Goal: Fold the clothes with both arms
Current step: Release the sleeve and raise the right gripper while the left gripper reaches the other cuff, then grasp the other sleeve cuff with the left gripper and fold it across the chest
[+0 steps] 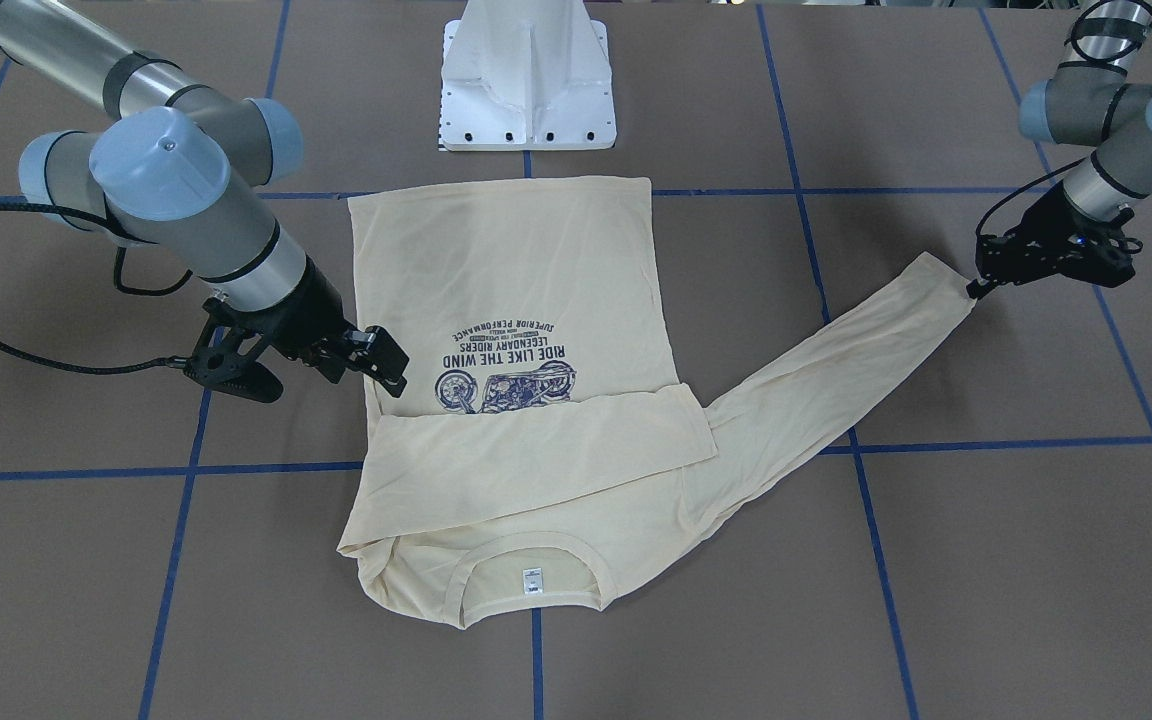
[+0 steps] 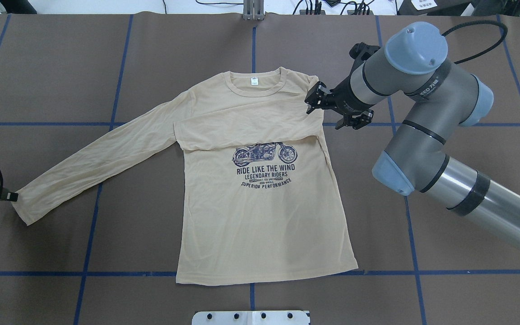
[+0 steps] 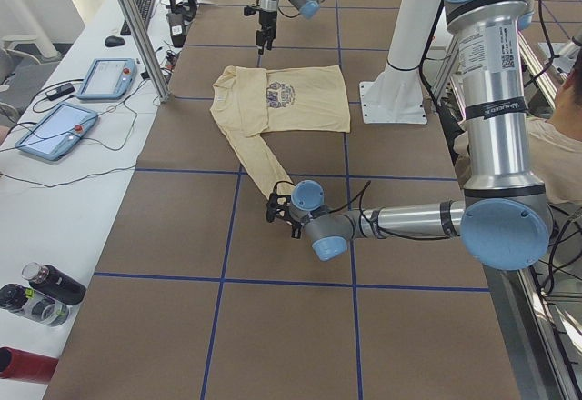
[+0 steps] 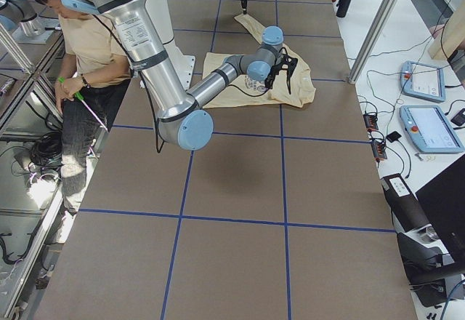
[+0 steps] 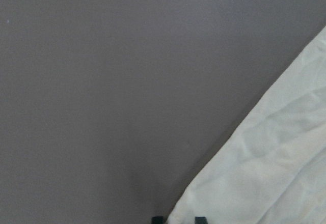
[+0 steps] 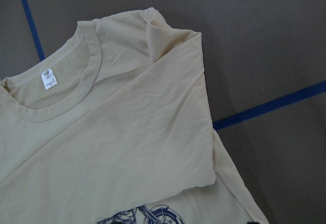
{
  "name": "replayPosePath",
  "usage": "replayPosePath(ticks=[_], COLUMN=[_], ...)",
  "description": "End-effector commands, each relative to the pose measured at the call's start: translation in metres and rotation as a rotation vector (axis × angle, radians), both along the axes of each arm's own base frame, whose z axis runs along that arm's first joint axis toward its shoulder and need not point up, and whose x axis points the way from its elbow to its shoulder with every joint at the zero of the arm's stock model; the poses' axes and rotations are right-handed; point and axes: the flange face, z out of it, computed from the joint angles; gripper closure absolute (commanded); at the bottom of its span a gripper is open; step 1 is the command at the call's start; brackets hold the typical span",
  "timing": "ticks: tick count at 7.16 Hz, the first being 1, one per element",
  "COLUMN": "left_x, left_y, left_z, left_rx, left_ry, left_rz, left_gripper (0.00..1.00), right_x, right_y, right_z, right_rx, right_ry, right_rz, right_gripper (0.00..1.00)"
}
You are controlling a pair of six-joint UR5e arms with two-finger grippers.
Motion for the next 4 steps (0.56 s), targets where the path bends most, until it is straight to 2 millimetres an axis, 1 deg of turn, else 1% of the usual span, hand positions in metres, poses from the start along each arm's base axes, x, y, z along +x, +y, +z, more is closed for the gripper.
replayPosePath(ticks=[1,2,3,4], left_x=[0.004,0.013,0.037,0.062], left_y=[-0.004,-0.018,-0.055,-0.089], left_z=[-0.048,-0.076,-0.119,-0.169], left_rx=[0.049,0.014,-0.032,-0.087], left_ry=[0.062,0.118,0.158,0.206], left_rz=[0.008,0.004,-0.051,-0.113], left_gripper=[1.0,1.0,1.0,1.0], right_x=[0.005,0.013,0.026,0.043], right_y=[-0.002,-0.006,-0.006,-0.009], right_z=[0.0,0.005,0.019,0.03], right_rx=[-0.001,-0.01,-0.022,-0.016], right_ry=[-0.004,-0.001,0.004,0.007], right_rz=[0.001,0.008,0.01,-0.001], right_gripper=[0.15,0.15,0.16,0.17])
